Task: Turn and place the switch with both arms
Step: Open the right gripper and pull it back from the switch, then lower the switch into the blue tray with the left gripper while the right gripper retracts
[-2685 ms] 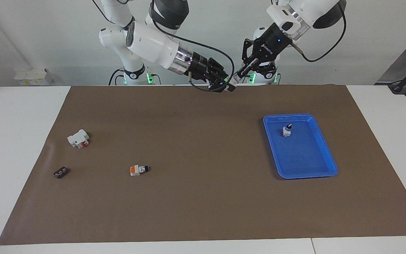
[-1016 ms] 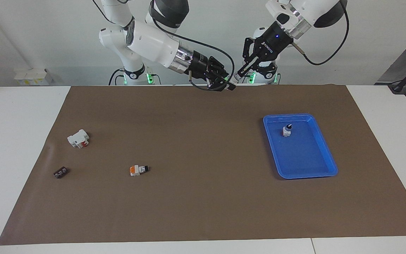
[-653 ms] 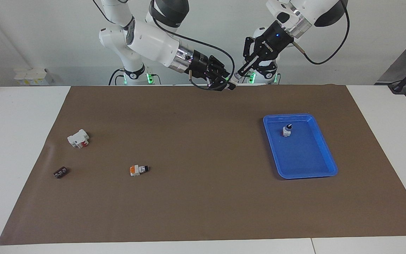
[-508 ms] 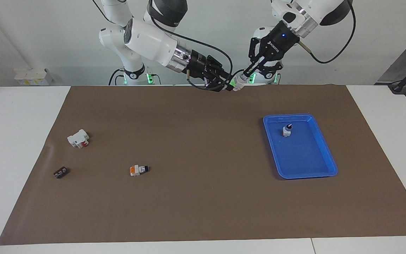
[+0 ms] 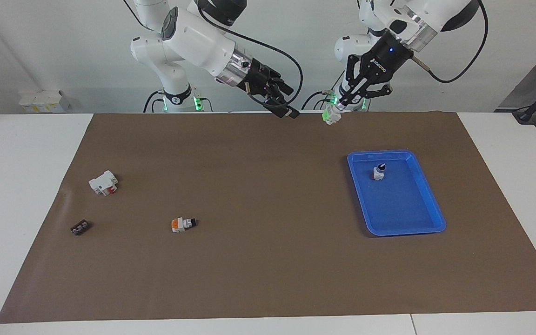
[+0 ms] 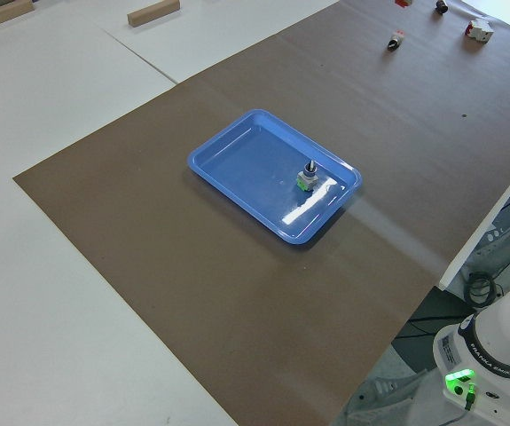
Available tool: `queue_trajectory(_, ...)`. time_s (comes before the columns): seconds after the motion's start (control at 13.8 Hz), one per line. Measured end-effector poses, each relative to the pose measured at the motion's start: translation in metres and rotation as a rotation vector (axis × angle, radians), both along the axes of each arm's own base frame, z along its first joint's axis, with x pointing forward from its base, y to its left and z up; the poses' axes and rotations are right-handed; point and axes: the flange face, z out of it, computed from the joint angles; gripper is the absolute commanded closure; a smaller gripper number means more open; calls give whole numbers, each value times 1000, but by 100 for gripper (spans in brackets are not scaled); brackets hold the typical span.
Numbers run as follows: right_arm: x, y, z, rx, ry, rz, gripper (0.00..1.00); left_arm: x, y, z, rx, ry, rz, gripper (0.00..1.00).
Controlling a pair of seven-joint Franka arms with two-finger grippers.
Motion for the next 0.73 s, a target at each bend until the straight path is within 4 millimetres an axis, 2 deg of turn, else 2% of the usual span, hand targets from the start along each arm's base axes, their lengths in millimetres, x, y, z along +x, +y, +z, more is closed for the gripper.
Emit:
queue_trajectory(0.29, 12, -26, -1, -141, -130, 46, 0, -3, 23, -26, 126, 2, -7, 100)
queue_trajectory(0.44, 22, -47, -4, -241, -233, 106, 0, 1, 45, -42, 161, 12, 37, 100)
queue_trajectory(0.73, 42, -100, -13, -525, -447, 335, 0, 14, 97, -90, 164, 27, 162, 100)
